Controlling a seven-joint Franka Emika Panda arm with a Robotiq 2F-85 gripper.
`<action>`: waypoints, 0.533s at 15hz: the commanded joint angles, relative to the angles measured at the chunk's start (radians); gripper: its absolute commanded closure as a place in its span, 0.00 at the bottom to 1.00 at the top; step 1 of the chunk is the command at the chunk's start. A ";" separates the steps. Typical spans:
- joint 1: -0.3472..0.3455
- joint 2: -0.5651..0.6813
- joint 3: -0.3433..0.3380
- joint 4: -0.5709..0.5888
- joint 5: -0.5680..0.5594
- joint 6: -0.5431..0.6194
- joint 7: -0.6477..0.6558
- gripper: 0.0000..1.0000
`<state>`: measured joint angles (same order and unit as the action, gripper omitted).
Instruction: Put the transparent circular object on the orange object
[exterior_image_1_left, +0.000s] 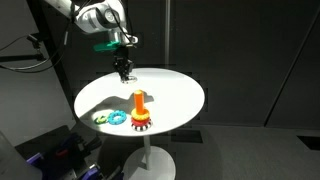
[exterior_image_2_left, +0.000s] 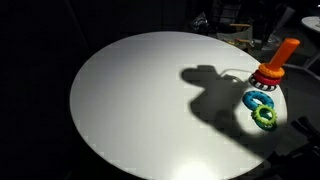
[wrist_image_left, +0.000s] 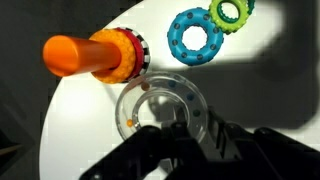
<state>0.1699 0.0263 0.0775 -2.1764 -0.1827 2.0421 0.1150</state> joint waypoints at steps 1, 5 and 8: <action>-0.033 -0.081 0.004 -0.016 0.023 -0.065 -0.012 0.92; -0.067 -0.151 -0.007 -0.049 0.019 -0.119 0.004 0.92; -0.096 -0.195 -0.020 -0.093 0.018 -0.125 0.011 0.92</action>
<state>0.0996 -0.1041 0.0664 -2.2163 -0.1814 1.9283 0.1178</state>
